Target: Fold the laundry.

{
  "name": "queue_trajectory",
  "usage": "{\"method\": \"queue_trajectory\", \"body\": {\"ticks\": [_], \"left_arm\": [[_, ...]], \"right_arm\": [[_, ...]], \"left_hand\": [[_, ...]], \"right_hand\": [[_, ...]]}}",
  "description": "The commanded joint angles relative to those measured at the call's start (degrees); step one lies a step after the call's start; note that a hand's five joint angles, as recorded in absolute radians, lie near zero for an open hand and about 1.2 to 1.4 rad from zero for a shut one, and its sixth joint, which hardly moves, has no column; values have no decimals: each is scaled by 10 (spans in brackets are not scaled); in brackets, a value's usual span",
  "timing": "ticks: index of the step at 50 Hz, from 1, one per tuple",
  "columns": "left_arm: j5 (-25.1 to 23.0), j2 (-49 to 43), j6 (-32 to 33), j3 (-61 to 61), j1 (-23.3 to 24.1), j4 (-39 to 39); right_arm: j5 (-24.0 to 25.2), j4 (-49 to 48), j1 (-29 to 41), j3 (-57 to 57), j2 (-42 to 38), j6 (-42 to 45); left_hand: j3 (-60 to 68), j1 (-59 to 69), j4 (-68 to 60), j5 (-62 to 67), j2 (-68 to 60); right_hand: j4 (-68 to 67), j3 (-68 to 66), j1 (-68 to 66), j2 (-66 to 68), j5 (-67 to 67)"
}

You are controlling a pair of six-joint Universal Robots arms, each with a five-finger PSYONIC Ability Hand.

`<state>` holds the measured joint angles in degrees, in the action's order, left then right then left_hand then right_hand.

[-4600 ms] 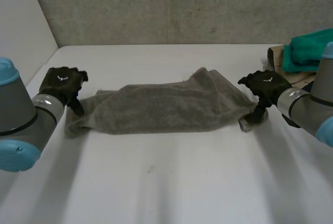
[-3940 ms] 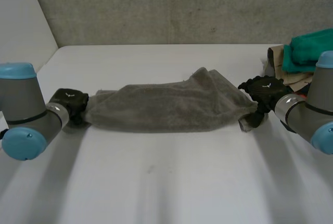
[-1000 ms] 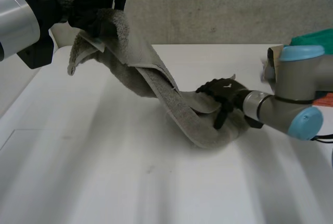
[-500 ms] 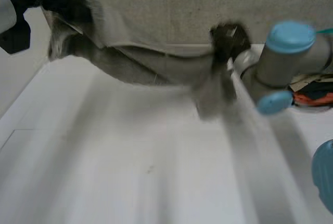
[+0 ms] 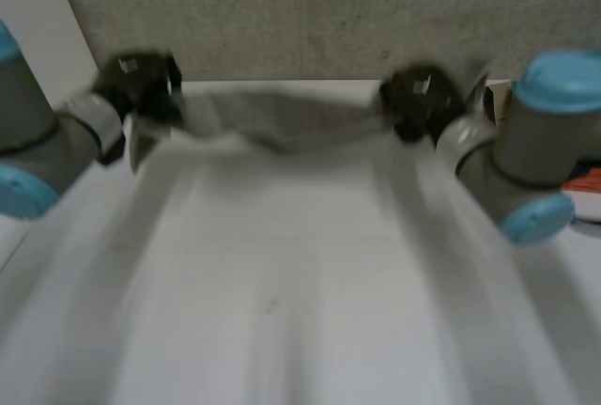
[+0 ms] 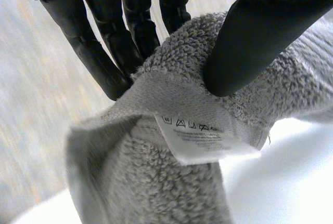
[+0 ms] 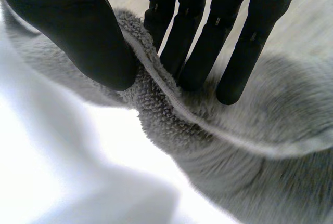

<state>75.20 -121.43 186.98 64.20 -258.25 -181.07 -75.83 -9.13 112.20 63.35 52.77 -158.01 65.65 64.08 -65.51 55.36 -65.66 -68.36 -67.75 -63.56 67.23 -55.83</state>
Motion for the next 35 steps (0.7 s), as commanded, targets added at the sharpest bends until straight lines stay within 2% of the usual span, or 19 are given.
{"method": "queue_trajectory", "body": {"ticks": [1, 3, 4, 5, 7, 9, 12, 18, 22, 27, 30, 35], "left_arm": [[13, -60, 115, 71, -6, 30], [16, -57, 130, 75, -5, 46], [17, -53, 136, 77, -5, 54], [18, -40, 145, 82, -6, 69], [17, -25, 147, 87, -6, 81], [16, 0, 147, 98, -5, 94], [16, 36, 146, 116, -4, 100], [22, 94, 148, 161, 3, 99], [35, 116, 155, 198, 19, 92], [71, 120, 179, 232, 54, 70], [100, 111, 201, 236, 82, 49], [150, 71, 240, 232, 90, 19]], "right_arm": [[-3, 32, 3, 81, -68, 78], [-9, 52, 3, 81, -66, 83], [-12, 60, 2, 81, -64, 83], [-18, 76, 0, 83, -54, 80], [-19, 88, 0, 86, -41, 74], [-19, 96, -6, 92, -18, 61], [-16, 97, -16, 103, 9, 45], [-4, 105, -44, 105, 37, 56], [23, 107, -78, 90, 35, 128], [70, 121, -113, 45, -3, 204], [85, 140, -121, 13, -38, 212], [94, 141, -129, -23, -86, 249]], "left_hand": [[-19, -3, 18, -16, 19], [-63, -47, 62, -60, 63], [-88, -72, 87, -85, 88], [-143, -128, 142, -140, 143], [-204, -188, 203, -201, 204], [-288, -272, 287, -285, 288], [-342, -326, 341, -339, 342], [-401, -386, 400, -398, 401], [-403, -387, 402, -400, 403], [-403, -387, 402, -400, 403], [-393, -377, 392, -390, 393], [-353, -337, 351, -350, 353]], "right_hand": [[-116, -123, -164, 128, -142], [-111, -117, -159, 122, -137], [-51, -57, -99, 62, -77], [131, 125, 83, -120, 106], [300, 294, 252, -289, 275], [360, 353, 312, -348, 334], [437, 431, 389, -426, 412], [483, 477, 435, -471, 457], [479, 473, 431, -468, 454], [457, 451, 410, -446, 432], [437, 431, 389, -426, 412], [402, 396, 354, -391, 377]]}}
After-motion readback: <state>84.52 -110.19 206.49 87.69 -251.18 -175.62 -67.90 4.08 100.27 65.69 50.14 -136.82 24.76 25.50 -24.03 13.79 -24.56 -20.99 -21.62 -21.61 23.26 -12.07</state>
